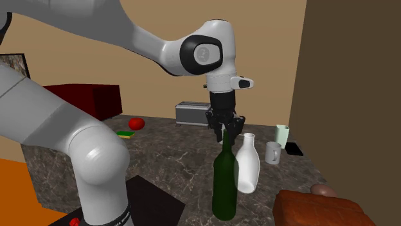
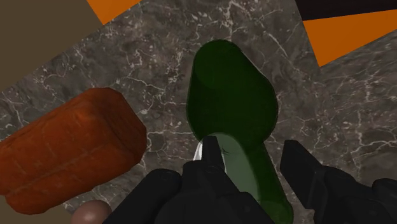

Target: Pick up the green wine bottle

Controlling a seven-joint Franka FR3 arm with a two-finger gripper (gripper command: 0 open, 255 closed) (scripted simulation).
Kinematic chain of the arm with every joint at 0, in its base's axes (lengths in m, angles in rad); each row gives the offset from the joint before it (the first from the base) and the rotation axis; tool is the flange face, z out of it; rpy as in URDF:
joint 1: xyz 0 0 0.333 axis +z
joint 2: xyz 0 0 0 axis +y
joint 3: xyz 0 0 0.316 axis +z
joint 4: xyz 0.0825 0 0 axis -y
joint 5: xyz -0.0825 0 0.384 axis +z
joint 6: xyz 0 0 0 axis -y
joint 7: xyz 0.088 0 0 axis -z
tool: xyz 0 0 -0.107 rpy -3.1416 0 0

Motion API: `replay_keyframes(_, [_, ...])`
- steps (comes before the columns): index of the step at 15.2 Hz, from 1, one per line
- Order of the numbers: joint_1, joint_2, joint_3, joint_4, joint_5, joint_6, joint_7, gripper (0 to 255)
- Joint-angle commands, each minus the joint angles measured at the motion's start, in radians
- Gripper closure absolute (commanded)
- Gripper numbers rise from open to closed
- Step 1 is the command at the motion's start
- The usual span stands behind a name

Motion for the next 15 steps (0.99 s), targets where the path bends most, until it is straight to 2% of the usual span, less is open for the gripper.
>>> replay_keyframes(1, [0.000,0.001,-0.001,-0.002,0.000,0.000,0.000,255])
replay_keyframes(5, [-0.001,0.001,-0.001,-0.001,-0.001,0.000,-0.001,255])
replay_keyframes(15, [0.011,-0.019,0.031,0.119,0.028,-0.141,-0.007,255])
